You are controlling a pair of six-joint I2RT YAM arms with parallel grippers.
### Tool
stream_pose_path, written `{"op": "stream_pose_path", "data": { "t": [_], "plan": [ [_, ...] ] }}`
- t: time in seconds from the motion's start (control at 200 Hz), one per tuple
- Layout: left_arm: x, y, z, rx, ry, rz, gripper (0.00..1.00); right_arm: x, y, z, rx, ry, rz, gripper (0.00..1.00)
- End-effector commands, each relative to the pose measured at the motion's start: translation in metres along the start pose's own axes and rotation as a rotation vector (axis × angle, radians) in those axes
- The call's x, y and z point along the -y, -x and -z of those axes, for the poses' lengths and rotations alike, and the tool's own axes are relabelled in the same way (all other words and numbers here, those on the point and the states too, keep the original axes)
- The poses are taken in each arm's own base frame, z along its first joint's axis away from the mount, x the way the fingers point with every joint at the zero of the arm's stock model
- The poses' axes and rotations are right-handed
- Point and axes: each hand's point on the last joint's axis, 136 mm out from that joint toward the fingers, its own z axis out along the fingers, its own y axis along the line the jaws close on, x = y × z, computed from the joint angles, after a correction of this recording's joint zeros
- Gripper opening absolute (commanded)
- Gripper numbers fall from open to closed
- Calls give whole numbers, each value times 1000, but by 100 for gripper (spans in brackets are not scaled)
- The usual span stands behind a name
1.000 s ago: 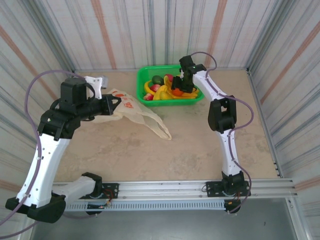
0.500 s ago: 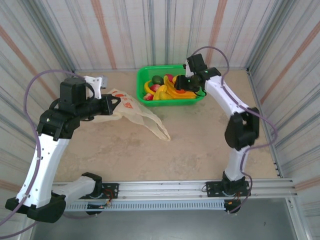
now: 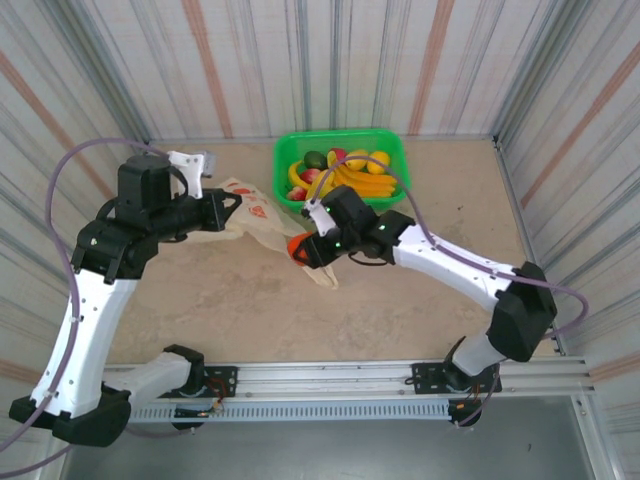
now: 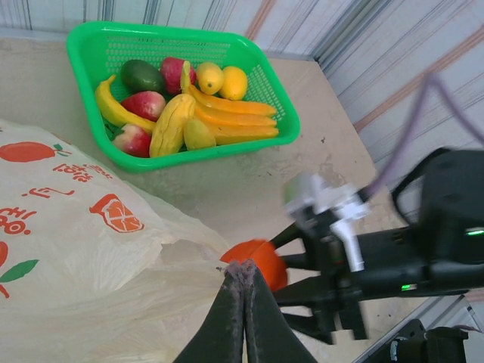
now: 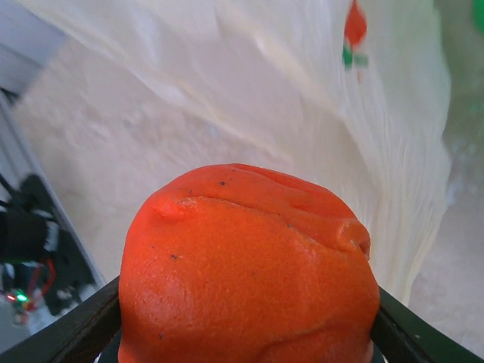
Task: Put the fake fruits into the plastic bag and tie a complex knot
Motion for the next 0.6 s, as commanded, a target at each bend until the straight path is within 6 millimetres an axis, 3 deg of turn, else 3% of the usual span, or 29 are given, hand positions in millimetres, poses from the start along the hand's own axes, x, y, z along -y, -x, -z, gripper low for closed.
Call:
{"op": "stream_pose_path", "data": {
  "t": [0.0,0.125,0.26,0.416,0.596],
  "plan": [
    [7,-5,13,4,-22,-31,0,10,2,-19,4,-56,-19,58],
    [7,-11,15,-3,-25,-31,0,16,1,-40,-27,-103,-4,58],
    [11,-18,15,-23,-59,-35,0,28,8,-50,-17,-162,-9,58],
    [24,-26,15,-49,-126,-75,0,37,38,-51,42,-237,-11,58],
    [25,-35,10,-82,-136,-124,0,24,77,-48,108,-191,2,59]
  ]
}}
